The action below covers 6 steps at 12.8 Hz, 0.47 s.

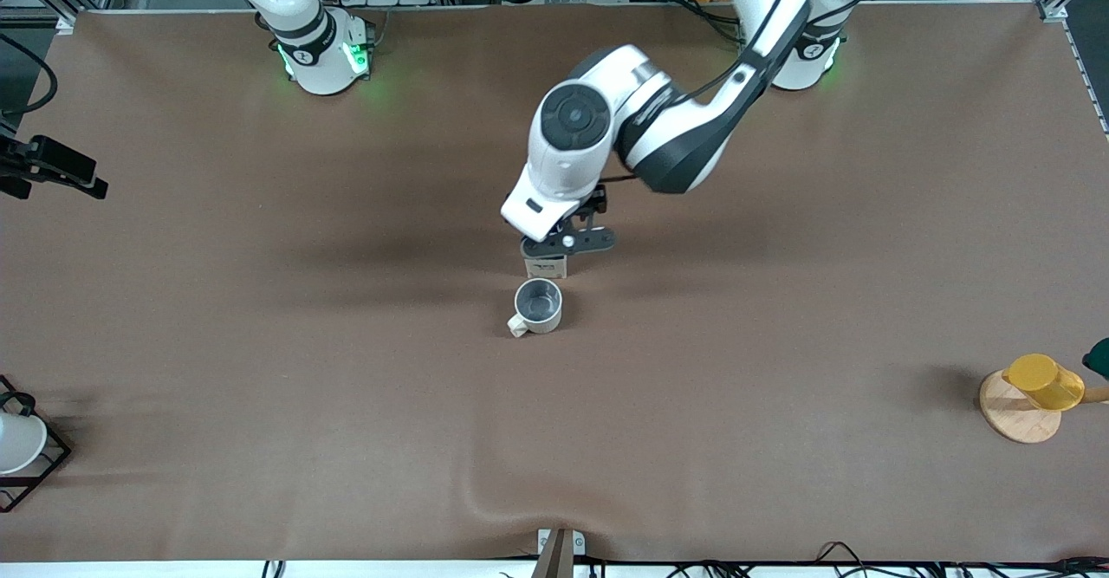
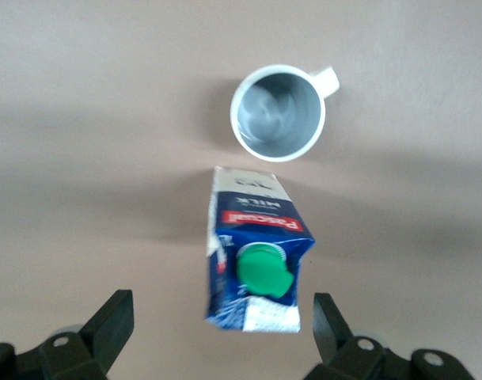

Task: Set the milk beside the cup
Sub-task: 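Lower the carton onto the table and open the left gripper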

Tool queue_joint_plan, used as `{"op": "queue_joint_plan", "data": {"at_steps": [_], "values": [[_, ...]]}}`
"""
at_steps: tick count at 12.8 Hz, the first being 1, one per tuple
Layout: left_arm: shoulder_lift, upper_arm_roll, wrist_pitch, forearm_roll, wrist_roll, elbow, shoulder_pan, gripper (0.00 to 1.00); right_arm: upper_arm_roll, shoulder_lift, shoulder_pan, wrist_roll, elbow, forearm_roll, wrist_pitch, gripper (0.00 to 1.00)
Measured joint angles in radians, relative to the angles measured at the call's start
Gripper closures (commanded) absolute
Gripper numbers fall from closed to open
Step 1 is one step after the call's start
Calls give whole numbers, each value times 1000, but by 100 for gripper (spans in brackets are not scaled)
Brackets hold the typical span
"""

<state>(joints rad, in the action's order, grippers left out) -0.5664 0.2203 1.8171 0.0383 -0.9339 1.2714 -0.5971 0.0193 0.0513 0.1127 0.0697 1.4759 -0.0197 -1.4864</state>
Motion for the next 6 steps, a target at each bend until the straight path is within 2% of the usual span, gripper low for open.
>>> {"op": "queue_joint_plan", "data": {"at_steps": [6], "values": [[188, -12, -136, -102, 20, 11, 255, 0, -5, 0, 2, 0, 0, 0, 0, 0]]}}
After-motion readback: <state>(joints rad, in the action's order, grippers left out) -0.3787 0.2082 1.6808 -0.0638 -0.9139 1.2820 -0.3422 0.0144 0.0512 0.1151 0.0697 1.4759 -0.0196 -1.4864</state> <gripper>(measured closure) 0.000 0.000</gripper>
